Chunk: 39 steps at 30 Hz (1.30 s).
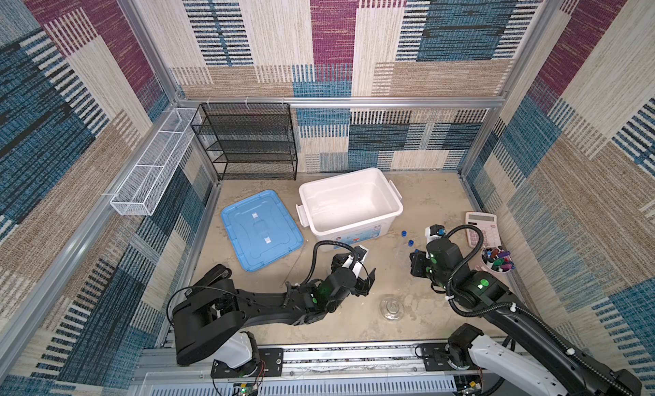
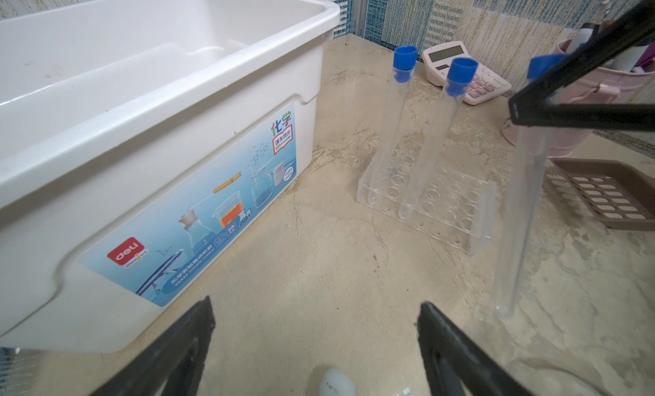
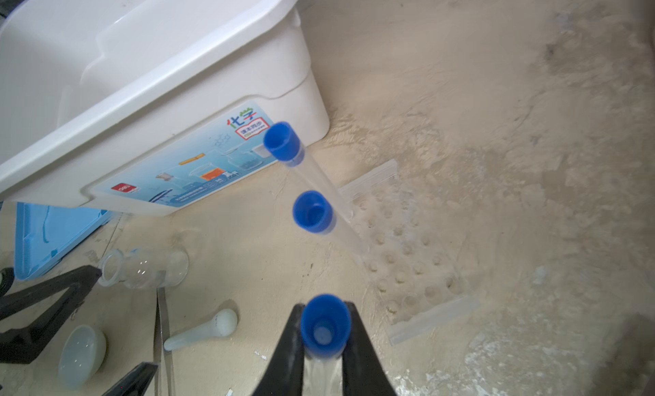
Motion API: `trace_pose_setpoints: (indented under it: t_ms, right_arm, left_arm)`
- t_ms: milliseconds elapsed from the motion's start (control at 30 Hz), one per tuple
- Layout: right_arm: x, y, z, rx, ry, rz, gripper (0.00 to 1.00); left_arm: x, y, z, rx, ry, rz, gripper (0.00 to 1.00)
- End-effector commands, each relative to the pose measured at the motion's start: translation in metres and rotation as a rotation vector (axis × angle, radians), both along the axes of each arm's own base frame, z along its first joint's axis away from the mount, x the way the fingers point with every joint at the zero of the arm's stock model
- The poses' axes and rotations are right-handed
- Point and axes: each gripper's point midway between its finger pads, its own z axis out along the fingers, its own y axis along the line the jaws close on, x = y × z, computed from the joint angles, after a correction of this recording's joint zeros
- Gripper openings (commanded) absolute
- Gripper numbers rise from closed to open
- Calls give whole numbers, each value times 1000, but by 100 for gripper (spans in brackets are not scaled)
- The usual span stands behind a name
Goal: Organize the chemistry lab equipment
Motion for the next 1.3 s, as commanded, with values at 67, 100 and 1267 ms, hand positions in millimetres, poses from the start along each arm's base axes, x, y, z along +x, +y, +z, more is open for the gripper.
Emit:
trace_pose_setpoints:
  t_ms: [67, 100, 1267]
  right_arm:
    - [7, -22, 10, -57, -57, -118, 10]
    - [7, -25, 10, -68, -62, -129, 10]
    - [23, -33, 13, -124, -288, -209, 9]
  left_arm:
    - [1, 1, 0, -11, 6, 15, 92]
    - [2, 1, 0, -10, 6, 17, 92]
    - [2, 2, -13, 23, 30, 29, 92]
